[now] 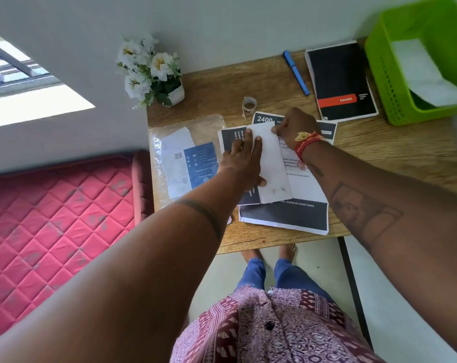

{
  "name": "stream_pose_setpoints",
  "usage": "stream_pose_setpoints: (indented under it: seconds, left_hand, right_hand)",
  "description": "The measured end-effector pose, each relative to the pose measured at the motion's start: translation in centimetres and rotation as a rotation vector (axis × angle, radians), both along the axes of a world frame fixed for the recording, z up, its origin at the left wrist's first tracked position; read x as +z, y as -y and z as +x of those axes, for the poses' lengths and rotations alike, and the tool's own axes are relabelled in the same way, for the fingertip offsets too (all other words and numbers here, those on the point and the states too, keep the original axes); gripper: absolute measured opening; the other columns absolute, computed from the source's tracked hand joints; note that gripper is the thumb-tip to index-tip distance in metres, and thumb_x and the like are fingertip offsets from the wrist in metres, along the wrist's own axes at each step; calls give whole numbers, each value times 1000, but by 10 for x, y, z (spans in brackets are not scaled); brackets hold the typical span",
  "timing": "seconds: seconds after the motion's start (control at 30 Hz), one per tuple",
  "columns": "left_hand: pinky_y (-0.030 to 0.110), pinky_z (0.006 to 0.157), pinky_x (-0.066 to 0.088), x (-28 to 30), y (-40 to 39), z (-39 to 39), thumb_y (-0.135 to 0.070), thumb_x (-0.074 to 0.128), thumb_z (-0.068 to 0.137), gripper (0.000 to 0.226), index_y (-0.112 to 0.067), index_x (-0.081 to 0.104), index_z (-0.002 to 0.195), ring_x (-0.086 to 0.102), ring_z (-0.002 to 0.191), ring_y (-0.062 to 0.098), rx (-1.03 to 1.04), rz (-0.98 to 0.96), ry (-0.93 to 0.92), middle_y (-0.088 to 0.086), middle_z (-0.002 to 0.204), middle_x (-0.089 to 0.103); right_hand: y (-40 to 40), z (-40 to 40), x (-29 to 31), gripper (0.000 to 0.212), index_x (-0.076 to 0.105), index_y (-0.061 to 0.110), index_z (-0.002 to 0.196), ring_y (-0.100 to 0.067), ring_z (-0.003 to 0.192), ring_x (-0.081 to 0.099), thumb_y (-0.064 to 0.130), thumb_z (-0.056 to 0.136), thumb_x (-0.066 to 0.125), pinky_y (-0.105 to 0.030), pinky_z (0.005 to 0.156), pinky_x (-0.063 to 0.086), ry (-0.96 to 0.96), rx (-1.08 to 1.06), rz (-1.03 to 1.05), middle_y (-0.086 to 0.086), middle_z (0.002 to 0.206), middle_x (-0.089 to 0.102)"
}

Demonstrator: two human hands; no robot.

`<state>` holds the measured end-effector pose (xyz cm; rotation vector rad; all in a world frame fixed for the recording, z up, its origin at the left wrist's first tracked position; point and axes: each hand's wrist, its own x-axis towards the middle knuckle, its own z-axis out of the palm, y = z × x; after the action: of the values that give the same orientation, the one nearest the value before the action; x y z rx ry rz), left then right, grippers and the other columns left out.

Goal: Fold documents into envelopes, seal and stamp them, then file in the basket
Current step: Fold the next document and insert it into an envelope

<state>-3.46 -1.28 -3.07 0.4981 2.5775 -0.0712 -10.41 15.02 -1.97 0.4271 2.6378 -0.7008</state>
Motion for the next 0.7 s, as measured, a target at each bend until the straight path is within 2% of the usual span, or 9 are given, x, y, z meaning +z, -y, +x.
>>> stream_pose_setpoints:
  seconds: [0.13, 0.27, 0.43, 0.57, 0.7]
  left_hand:
    - [60, 117, 31, 0, -1, 0, -56, 74, 87, 117, -14, -3, 165, 10, 155, 42, -6, -1, -11, 15, 172, -11]
    - [59, 118, 30, -3, 0, -1, -58, 74, 87, 118, -14, -4, 165, 8, 155, 42, 1, 7, 2, 15, 172, -14]
    - [60, 119, 29, -3, 1, -1, -58, 73, 88, 117, -15, -4, 165, 6, 156, 42, 4, 6, 7, 14, 172, -14]
    - [60, 119, 28, 2, -4, -2, -56, 74, 88, 117, -14, -5, 165, 6, 156, 41, 12, -13, 28, 15, 171, -15]
    - [60, 119, 29, 6, -5, -1, -54, 74, 89, 116, -13, -4, 165, 8, 155, 42, 15, -22, 34, 16, 171, -15]
  right_hand:
    - [-5, 20, 7, 37, 61, 11, 110, -34, 94, 65, 37, 89, 76, -39, 79, 49, -23, 57, 39, -12, 102, 70]
    - [-3, 49, 7, 25, 59, 15, 89, -28, 84, 63, 30, 86, 80, -34, 73, 47, -114, 99, 27, -10, 92, 70]
    - [3, 79, -4, 25, 59, 13, 96, -33, 92, 64, 34, 92, 73, -40, 85, 52, -73, 39, -4, -11, 97, 70]
    - [-3, 79, 1, 28, 55, 14, 97, -29, 83, 60, 34, 92, 73, -34, 77, 44, 6, 81, -32, -10, 96, 68]
    - [-14, 86, 4, 30, 55, 13, 97, -30, 86, 60, 36, 91, 74, -33, 75, 39, 54, 136, -9, -10, 97, 67]
